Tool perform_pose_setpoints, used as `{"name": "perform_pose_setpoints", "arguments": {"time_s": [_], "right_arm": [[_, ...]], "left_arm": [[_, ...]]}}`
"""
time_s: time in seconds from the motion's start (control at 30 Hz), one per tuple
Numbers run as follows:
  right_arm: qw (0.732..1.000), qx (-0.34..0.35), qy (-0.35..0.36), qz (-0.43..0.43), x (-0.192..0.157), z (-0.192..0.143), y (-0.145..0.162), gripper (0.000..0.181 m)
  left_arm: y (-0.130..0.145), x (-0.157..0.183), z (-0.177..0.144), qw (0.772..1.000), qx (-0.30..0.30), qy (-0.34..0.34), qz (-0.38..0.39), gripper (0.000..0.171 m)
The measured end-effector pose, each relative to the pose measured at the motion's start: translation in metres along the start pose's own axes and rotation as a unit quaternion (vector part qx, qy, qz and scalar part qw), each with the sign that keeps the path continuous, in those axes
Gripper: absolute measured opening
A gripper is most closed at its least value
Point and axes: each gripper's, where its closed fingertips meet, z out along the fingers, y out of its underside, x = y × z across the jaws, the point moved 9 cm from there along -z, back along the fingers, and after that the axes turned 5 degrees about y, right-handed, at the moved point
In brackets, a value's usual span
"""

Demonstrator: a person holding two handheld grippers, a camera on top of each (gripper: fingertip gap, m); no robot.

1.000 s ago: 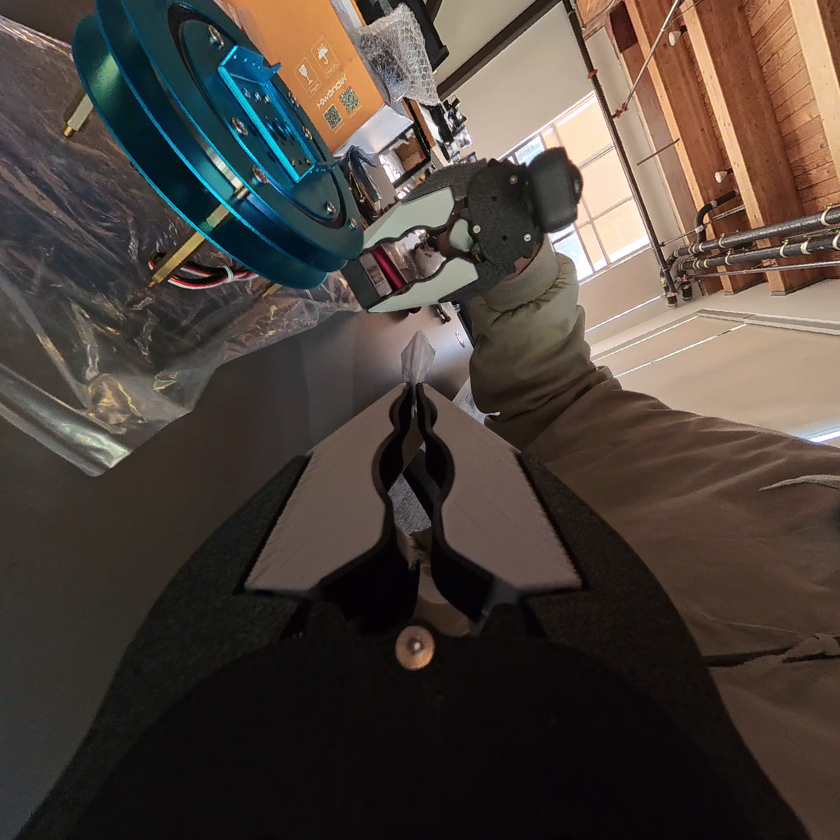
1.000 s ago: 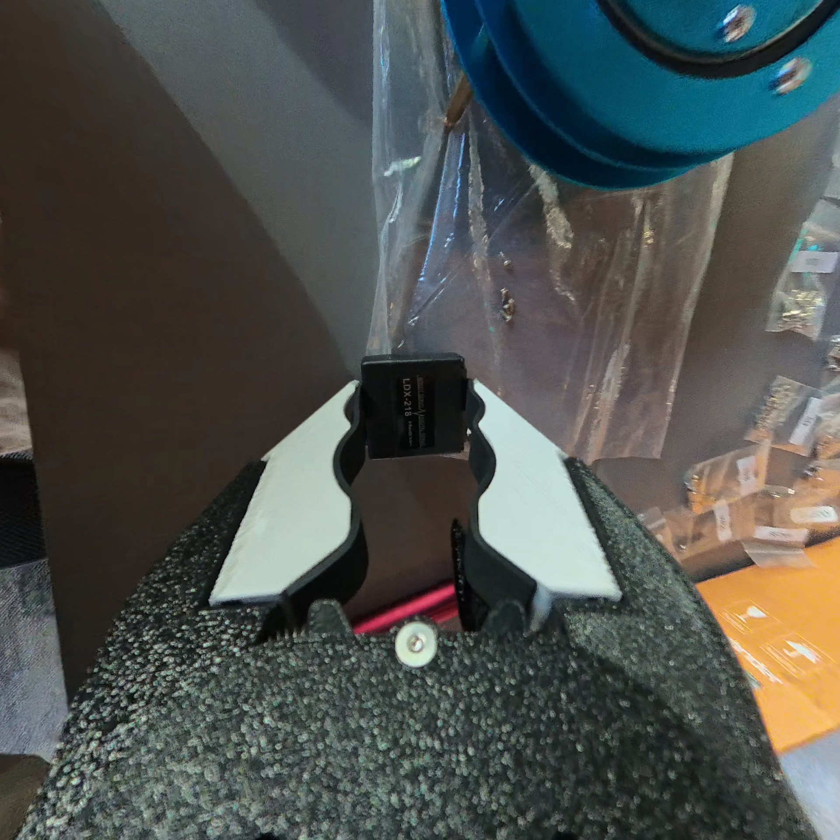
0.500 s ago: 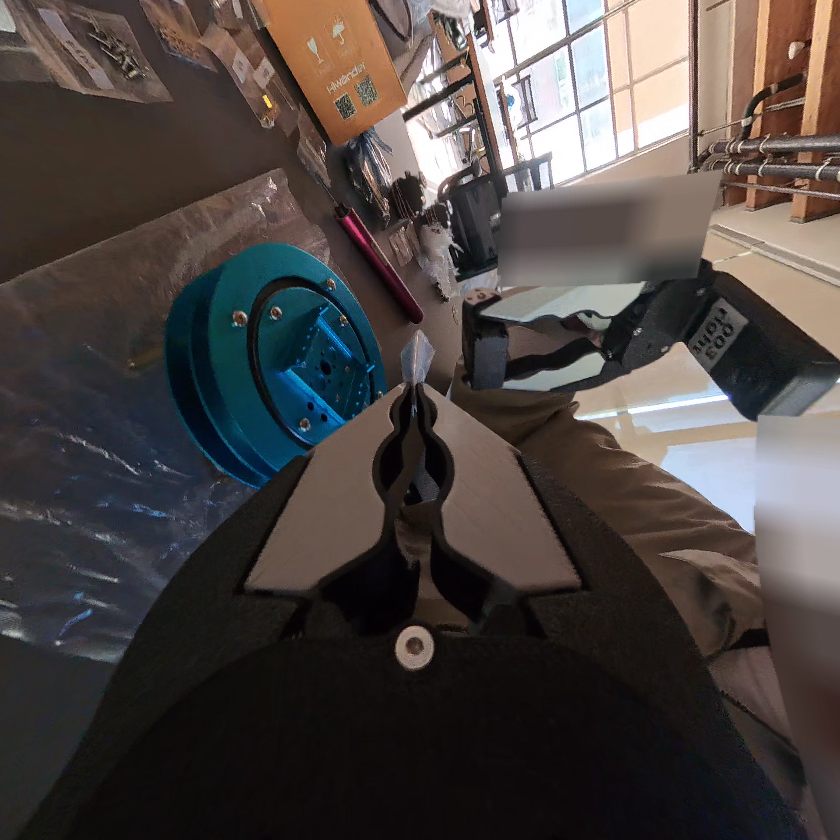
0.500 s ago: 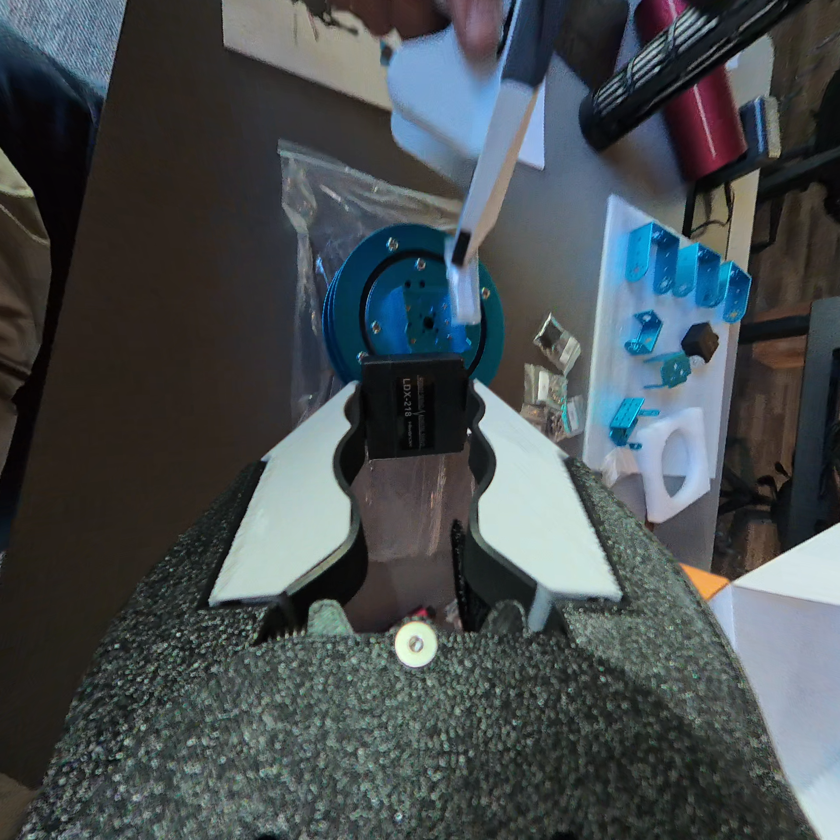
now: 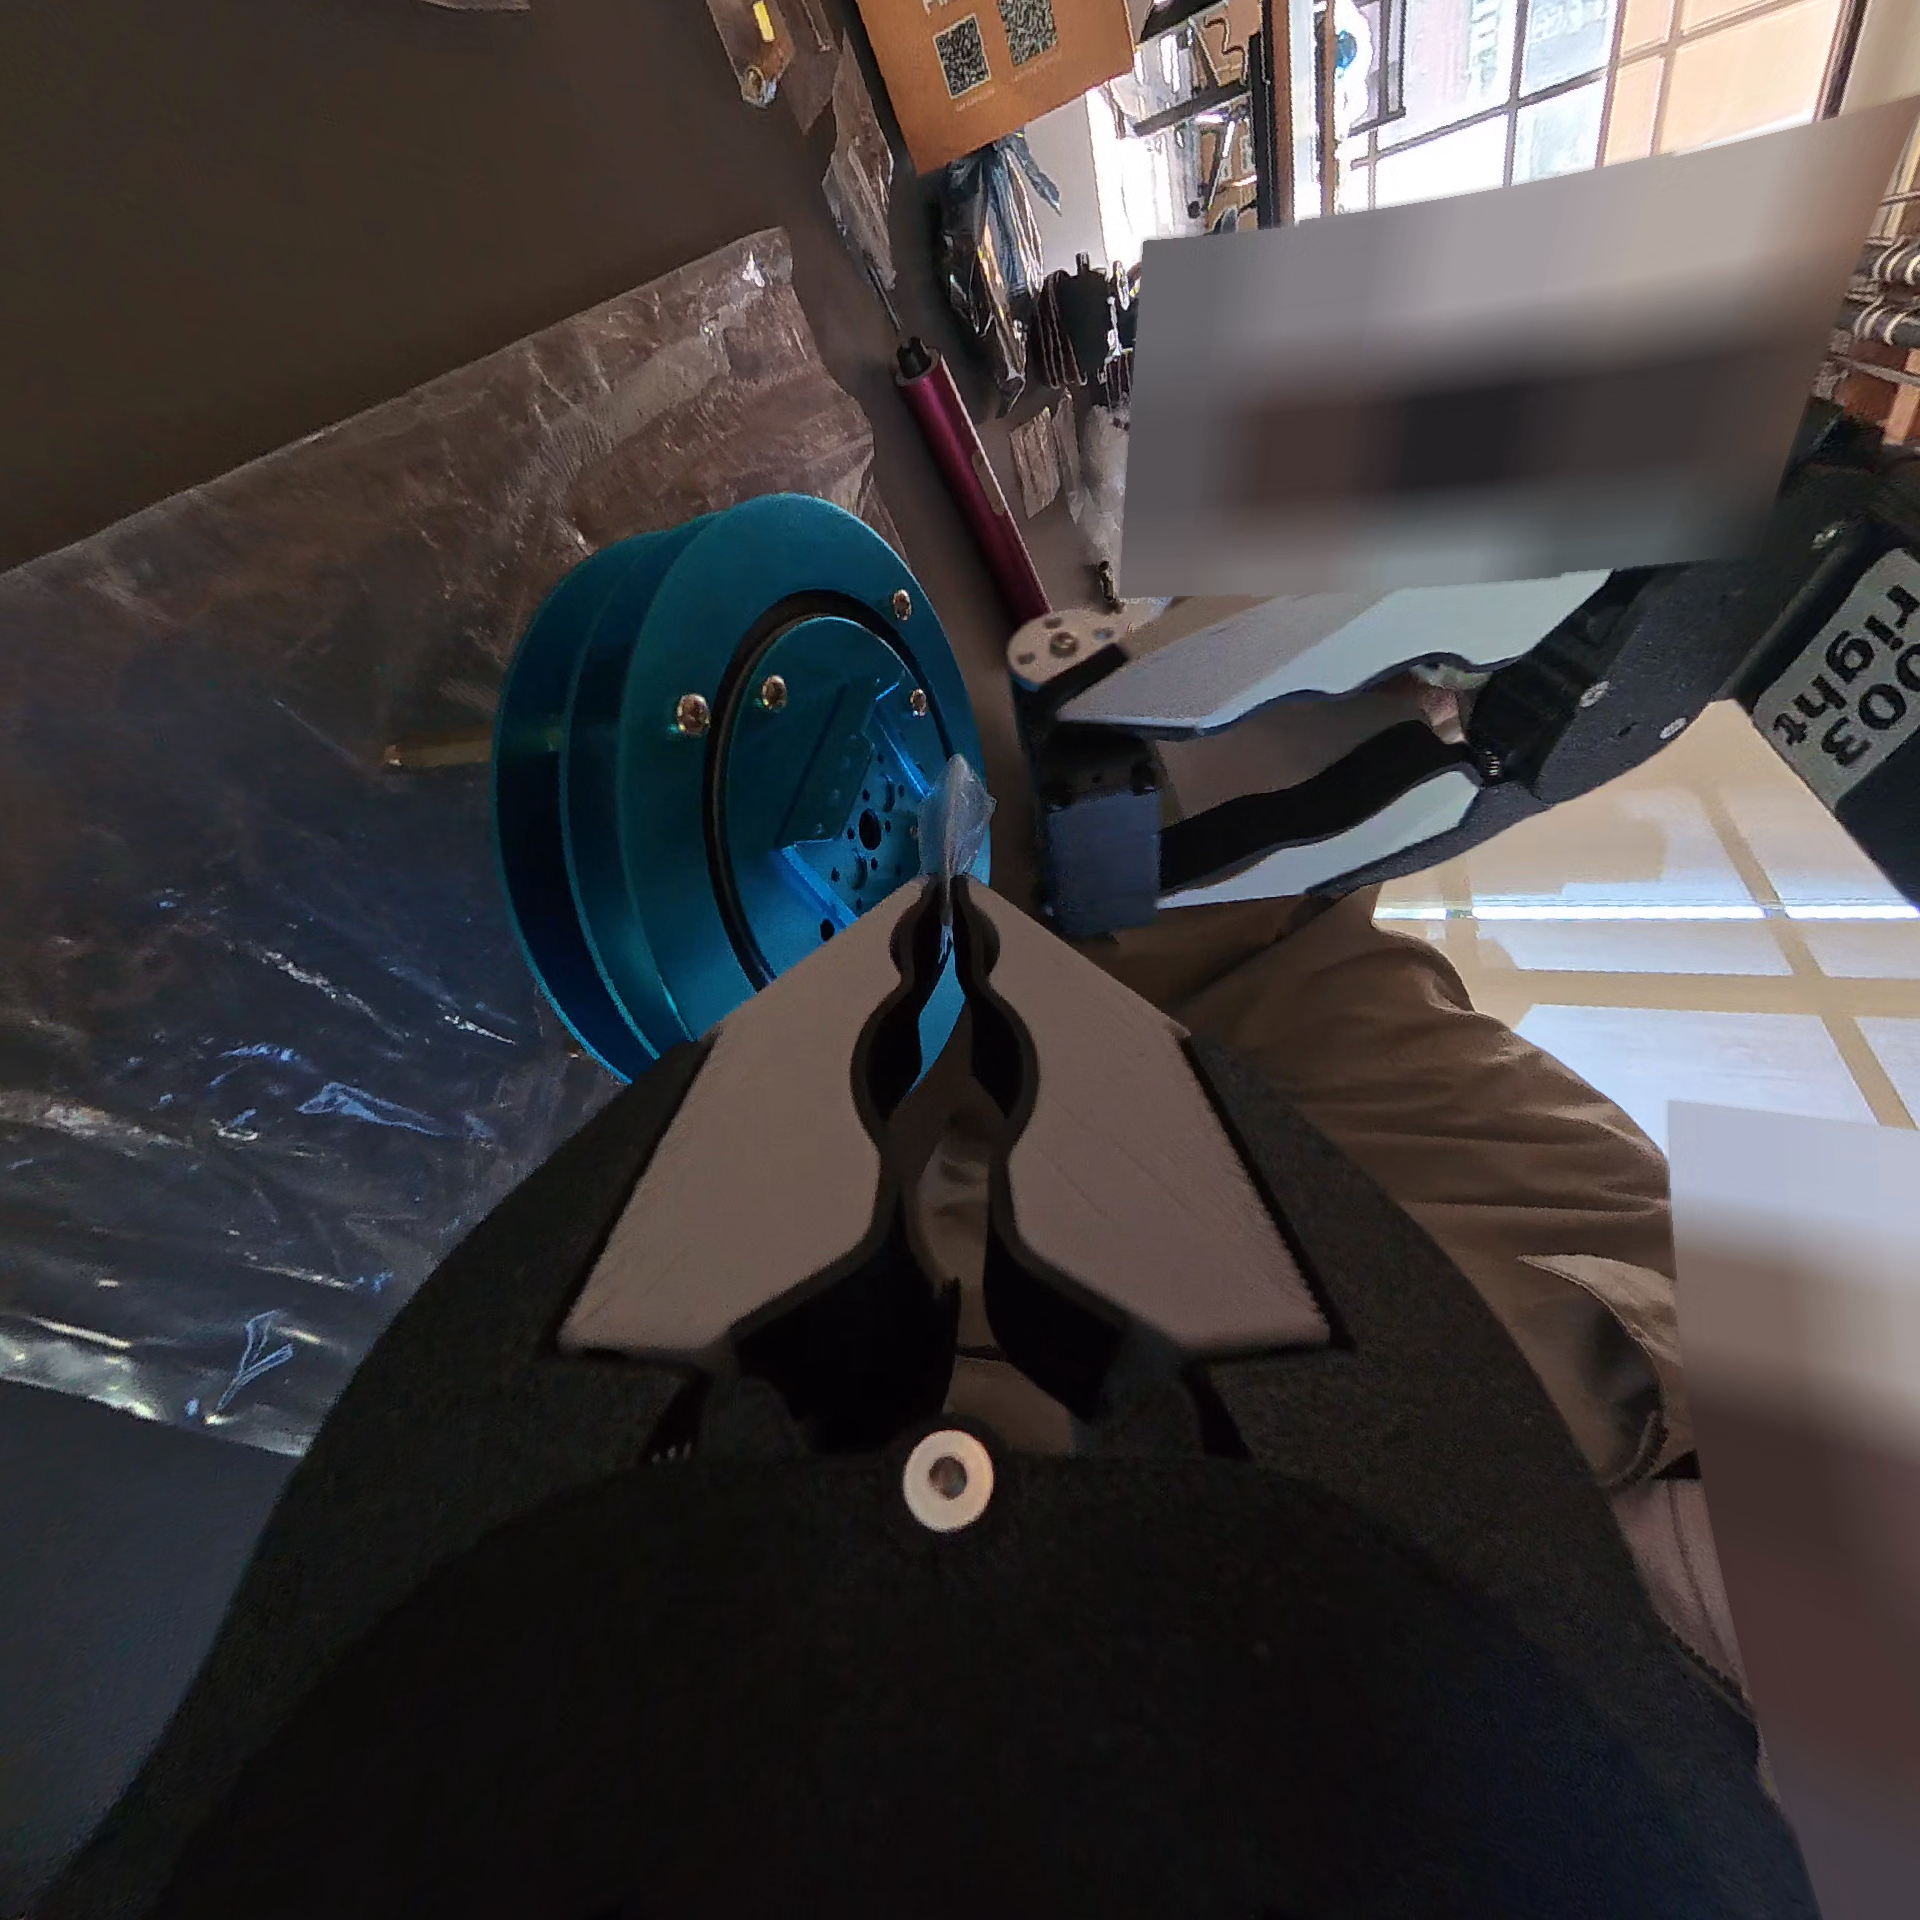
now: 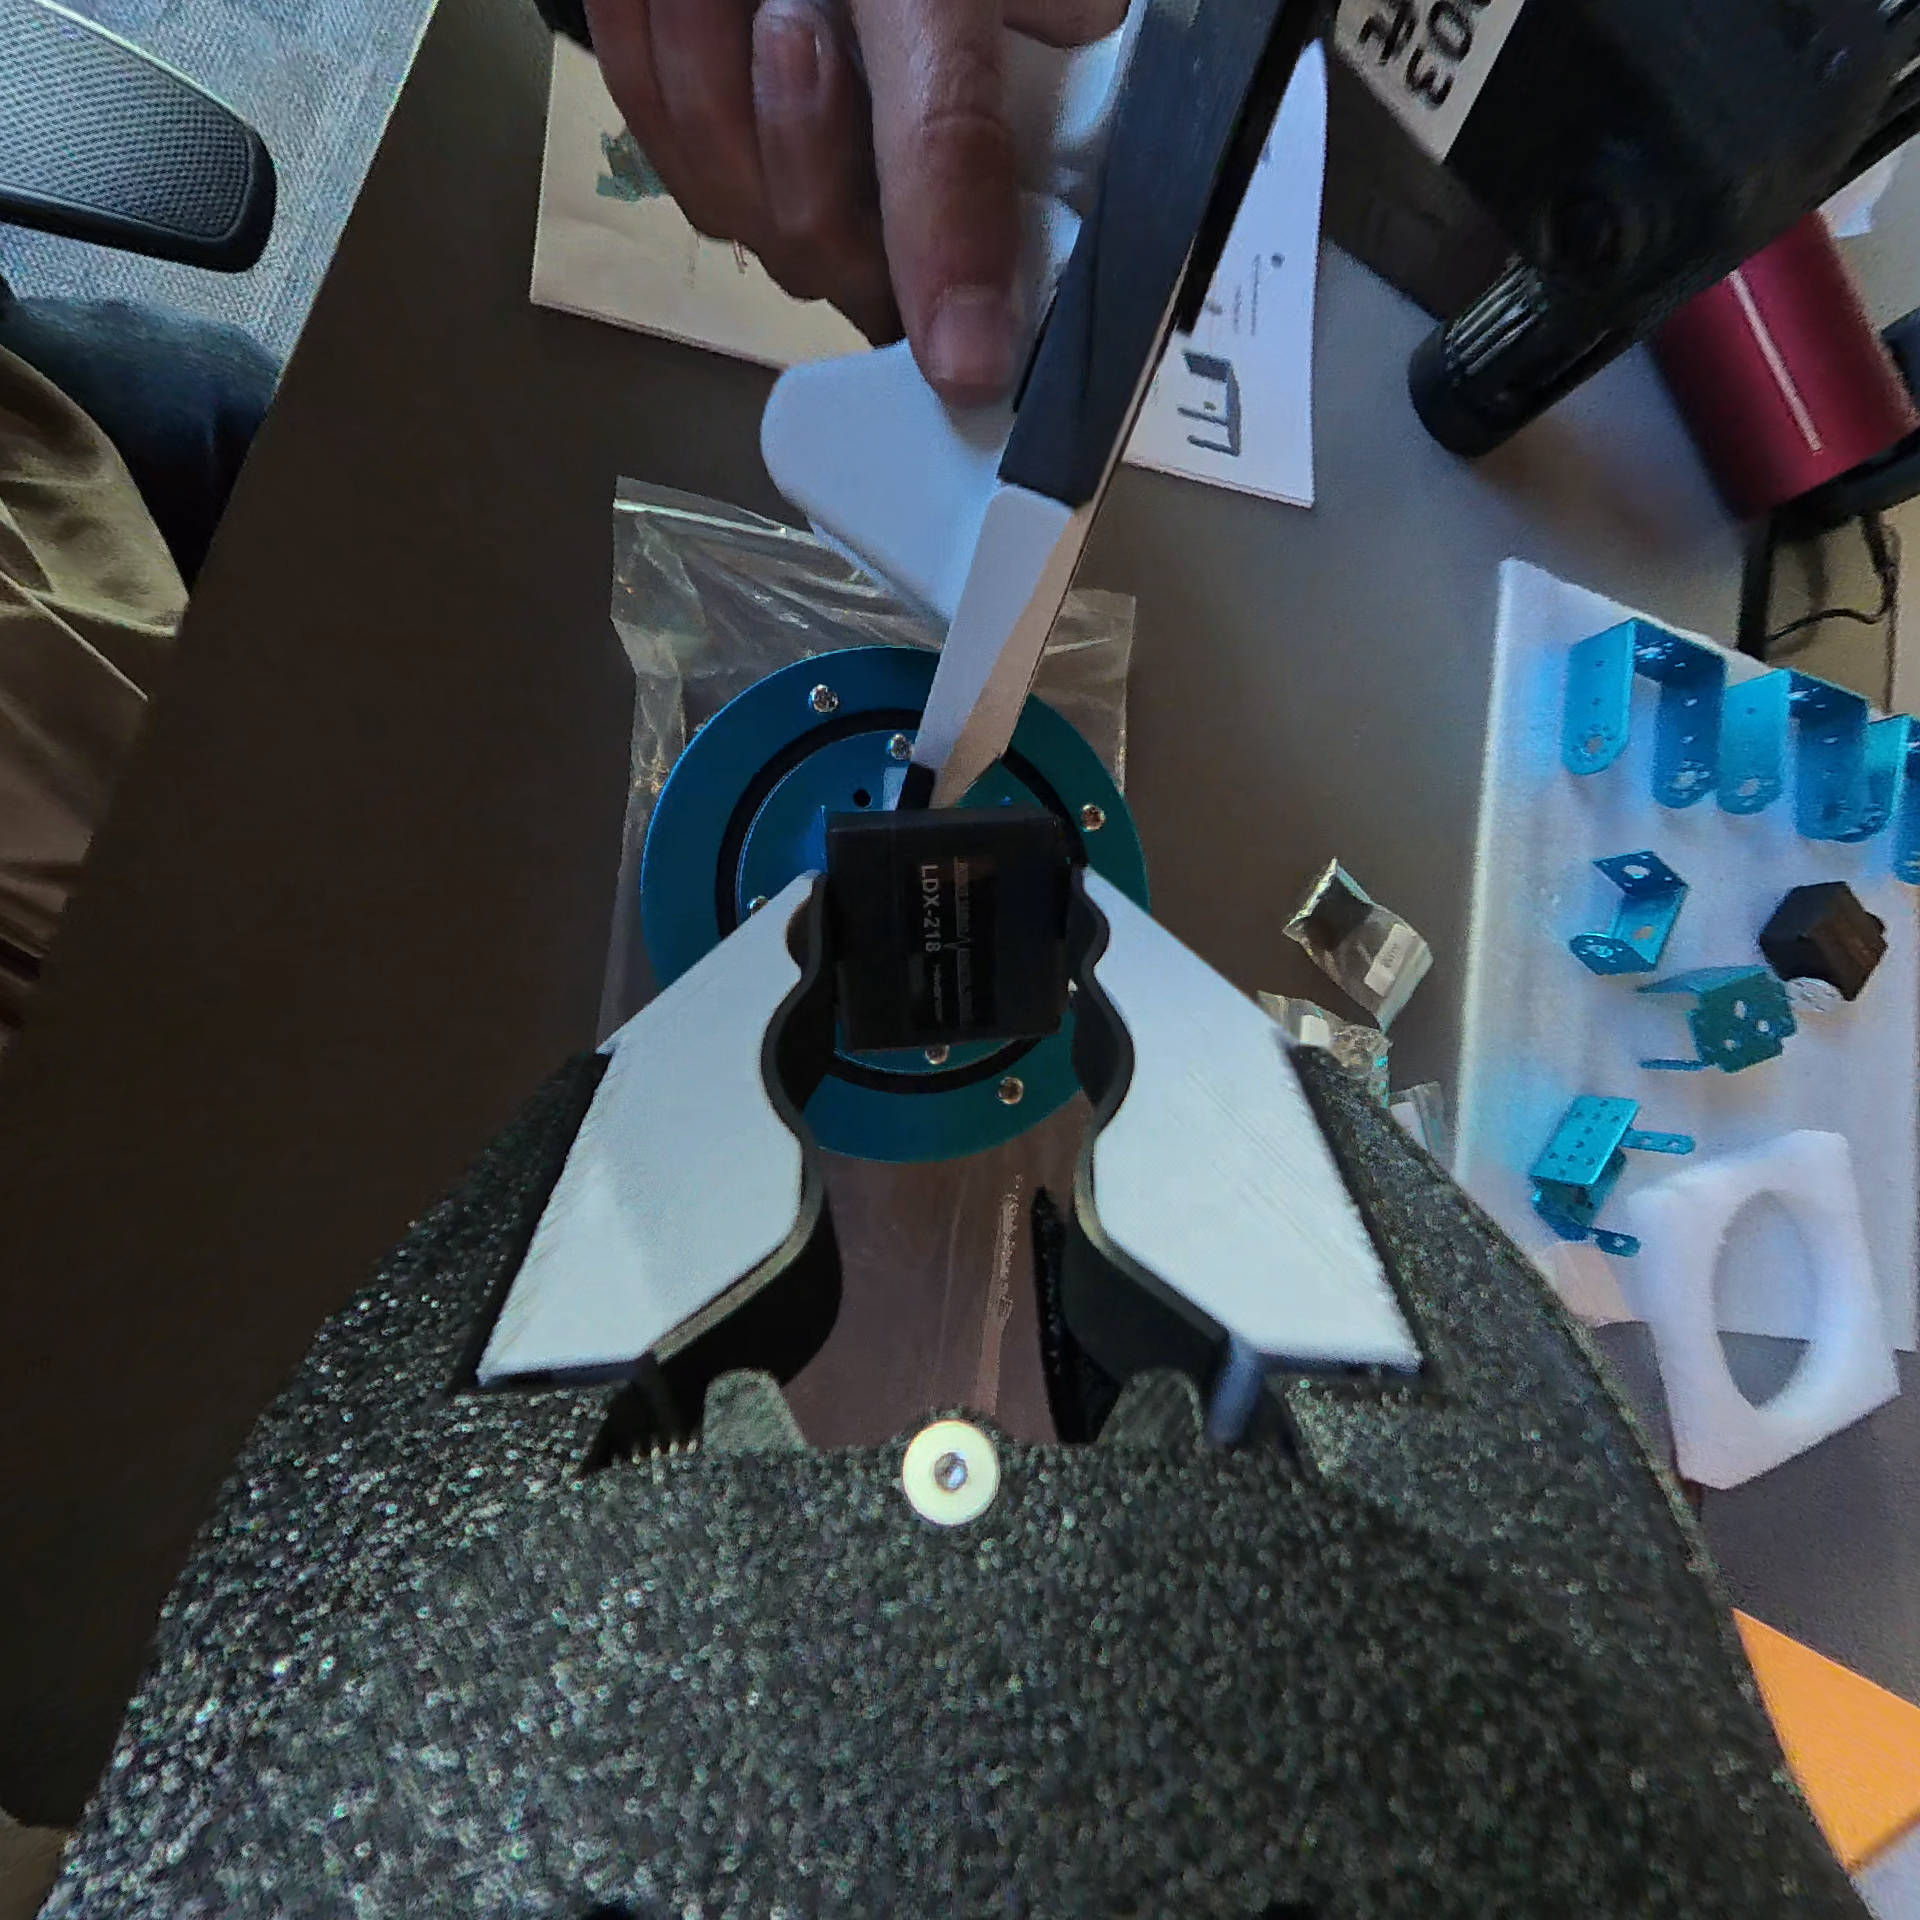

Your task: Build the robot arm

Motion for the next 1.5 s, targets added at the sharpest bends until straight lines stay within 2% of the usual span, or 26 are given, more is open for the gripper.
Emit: {"name": "perform_pose_setpoints", "arguments": {"time_s": [0.37,0.6,0.7,0.77,0.83,0.93,1.23,1.3,1.37,1.5], "right_arm": [[0.998,-0.032,-0.059,0.008,0.006,0.017,0.000,0.043],[0.991,0.013,-0.117,0.065,0.014,0.026,0.007,0.043],[0.991,0.023,-0.113,0.067,0.013,0.025,0.009,0.044],[0.991,0.017,-0.116,0.067,0.012,0.023,0.010,0.059],[0.991,0.018,-0.116,0.069,0.013,0.017,0.012,0.060],[0.992,0.009,-0.104,0.069,0.017,0.012,0.016,0.060],[0.992,-0.015,-0.116,0.051,0.014,0.024,0.013,0.056],[0.992,-0.018,-0.116,0.050,0.014,0.025,0.013,0.057],[0.992,-0.024,-0.115,0.049,0.014,0.025,0.012,0.057],[0.992,-0.029,-0.116,0.047,0.013,0.027,0.011,0.057]], "left_arm": [[0.003,-0.005,0.001,1.000,-0.005,-0.013,-0.012,0.000],[0.008,-0.011,-0.003,1.000,0.001,0.003,-0.026,0.000],[0.007,-0.012,-0.003,1.000,0.001,0.007,-0.028,0.000],[0.007,-0.011,-0.003,1.000,-0.001,0.004,-0.026,0.000],[0.006,-0.011,-0.002,1.000,-0.003,0.001,-0.024,0.000],[0.006,-0.010,-0.002,1.000,-0.004,-0.001,-0.024,0.000],[0.007,-0.010,-0.003,1.000,-0.003,-0.003,-0.028,0.001],[0.007,-0.008,-0.004,1.000,-0.005,-0.001,-0.020,0.005],[0.007,-0.004,-0.007,1.000,-0.004,0.005,-0.015,0.019],[0.009,-0.002,-0.006,1.000,-0.014,-0.016,0.008,0.017]]}}
